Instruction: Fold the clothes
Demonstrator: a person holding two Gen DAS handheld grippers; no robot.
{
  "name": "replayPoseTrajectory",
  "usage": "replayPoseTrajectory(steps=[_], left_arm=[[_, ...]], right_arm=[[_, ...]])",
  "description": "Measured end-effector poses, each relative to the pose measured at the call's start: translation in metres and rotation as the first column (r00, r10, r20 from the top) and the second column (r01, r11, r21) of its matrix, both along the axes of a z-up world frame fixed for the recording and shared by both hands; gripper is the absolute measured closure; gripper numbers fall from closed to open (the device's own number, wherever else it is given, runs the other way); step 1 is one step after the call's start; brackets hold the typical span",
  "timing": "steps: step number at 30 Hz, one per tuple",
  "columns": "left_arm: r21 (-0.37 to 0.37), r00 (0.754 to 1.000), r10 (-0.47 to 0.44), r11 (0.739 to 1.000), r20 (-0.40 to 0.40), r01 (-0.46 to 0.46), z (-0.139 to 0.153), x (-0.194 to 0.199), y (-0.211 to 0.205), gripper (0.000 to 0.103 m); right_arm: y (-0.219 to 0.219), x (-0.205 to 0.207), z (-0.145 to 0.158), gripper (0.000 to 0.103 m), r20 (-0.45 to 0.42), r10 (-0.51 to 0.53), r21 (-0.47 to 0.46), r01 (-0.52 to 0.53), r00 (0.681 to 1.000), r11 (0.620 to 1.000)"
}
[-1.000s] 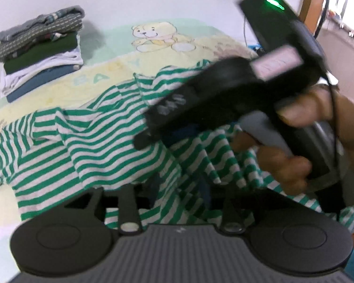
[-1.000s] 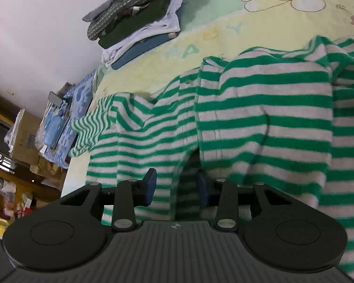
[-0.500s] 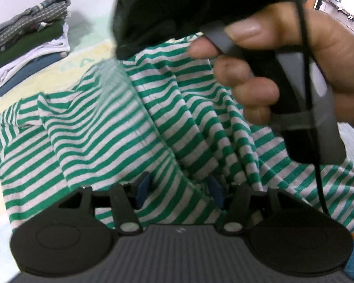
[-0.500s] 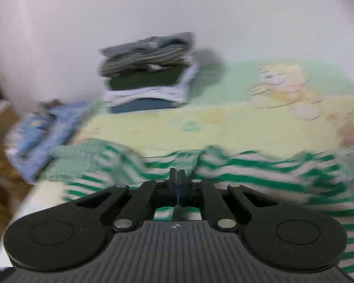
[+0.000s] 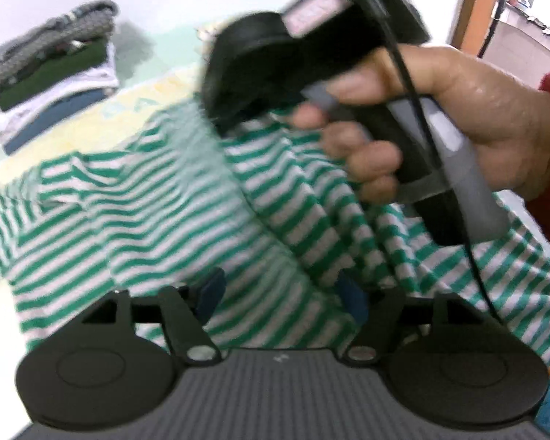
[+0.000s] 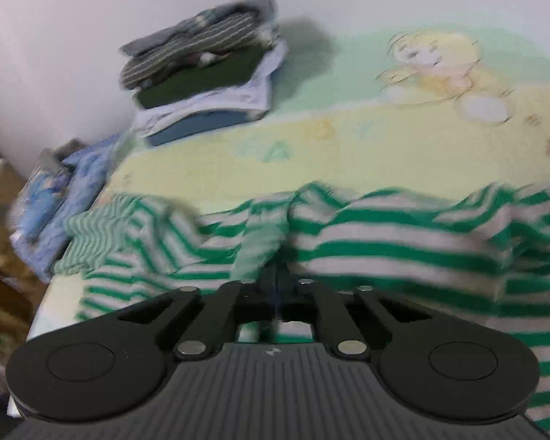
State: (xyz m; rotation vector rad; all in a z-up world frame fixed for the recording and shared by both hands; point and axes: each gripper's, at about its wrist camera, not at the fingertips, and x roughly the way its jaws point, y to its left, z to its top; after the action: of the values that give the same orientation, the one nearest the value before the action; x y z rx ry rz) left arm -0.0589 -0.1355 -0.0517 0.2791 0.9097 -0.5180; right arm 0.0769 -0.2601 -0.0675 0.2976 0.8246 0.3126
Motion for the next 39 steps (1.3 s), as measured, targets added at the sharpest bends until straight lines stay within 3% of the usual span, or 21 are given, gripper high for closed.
replayPoseTrajectory(steps=[3,4,5,6,7,9,14,17,19,20,21,24,27,29,32,35,37,39], left_arm=[[0.004,0.998,0.032,0.999,0.056,-0.032,0.008,0.007,0.02,0.025],[0.001,0.996,0.047,0.999,0.071,-0.047,0.011,0.012,0.028,0.024],[-0.002,0.994,0.063,0.998,0.087,-0.063,0.013,0.017,0.036,0.024],[-0.005,0.991,0.086,0.996,0.099,-0.086,0.014,0.024,0.047,0.025],[-0.003,0.988,0.111,0.994,0.105,-0.111,0.014,0.031,0.055,0.025],[-0.002,0.98,0.17,0.985,0.105,-0.171,0.013,0.048,0.076,0.031],[-0.061,0.959,0.279,0.959,0.058,-0.276,0.016,0.083,0.119,0.032],[-0.088,0.959,0.28,0.957,0.048,-0.275,0.014,0.096,0.128,0.032],[-0.094,0.964,0.262,0.962,0.044,-0.258,0.009,0.105,0.13,0.035],[-0.105,0.967,0.254,0.963,0.032,-0.249,0.005,0.113,0.13,0.043],[-0.128,0.969,0.246,0.962,0.01,-0.243,0.0,0.12,0.132,0.056],[-0.162,0.971,0.236,0.957,-0.044,-0.24,-0.009,0.133,0.135,0.078],[-0.187,0.972,0.23,0.953,-0.056,-0.237,-0.012,0.142,0.139,0.079],[-0.202,0.973,0.226,0.951,-0.056,-0.233,-0.013,0.146,0.142,0.079],[-0.224,0.974,0.219,0.948,-0.057,-0.227,-0.014,0.153,0.147,0.075],[-0.246,0.975,0.213,0.944,-0.057,-0.22,-0.015,0.16,0.151,0.068],[-0.219,0.973,0.228,0.949,-0.024,-0.228,-0.016,0.167,0.15,0.062],[-0.194,0.969,0.248,0.95,0.006,-0.243,-0.018,0.174,0.151,0.063]], right_arm=[[-0.014,0.001,0.01,0.098,0.023,-0.017,0.053,0.016,1.0,0.998],[-0.017,0.002,0.012,0.089,0.024,-0.016,0.068,0.014,1.0,0.998],[-0.021,0.003,0.014,0.071,0.026,-0.014,0.083,0.012,1.0,0.997],[-0.023,0.004,0.016,0.064,0.026,-0.012,0.095,0.009,1.0,0.995],[-0.02,0.006,0.015,0.064,0.019,0.009,0.079,-0.01,1.0,0.997],[-0.012,0.009,0.011,0.064,0.005,0.038,0.059,-0.038,0.999,0.998],[0.0,0.009,0.005,0.064,-0.007,0.04,0.023,-0.04,0.999,0.999],[0.002,0.008,0.002,0.066,-0.018,0.06,0.037,-0.059,0.998,0.998],[0.006,0.008,0.003,0.075,0.003,0.073,0.027,-0.073,0.997,0.997],[0.007,0.008,0.005,0.086,0.021,0.078,0.02,-0.079,0.997,0.997],[0.008,0.009,0.005,0.09,0.039,0.078,0.015,-0.079,0.996,0.997],[0.009,0.02,0.0,0.088,0.018,0.063,0.018,-0.064,0.998,0.998],[0.007,0.028,-0.007,0.072,-0.016,0.074,0.067,-0.073,0.997,0.995],[0.006,0.031,-0.007,0.096,-0.023,0.095,0.088,-0.093,0.995,0.992],[-0.001,0.033,0.01,0.097,0.045,0.091,0.106,-0.095,0.995,0.99],[-0.023,0.05,0.026,0.097,0.074,0.003,0.154,-0.015,0.997,0.988],[-0.032,0.066,0.026,0.097,0.081,-0.041,0.129,0.03,0.996,0.991],[-0.032,0.082,0.019,0.098,0.068,-0.051,0.08,0.045,0.996,0.996]])
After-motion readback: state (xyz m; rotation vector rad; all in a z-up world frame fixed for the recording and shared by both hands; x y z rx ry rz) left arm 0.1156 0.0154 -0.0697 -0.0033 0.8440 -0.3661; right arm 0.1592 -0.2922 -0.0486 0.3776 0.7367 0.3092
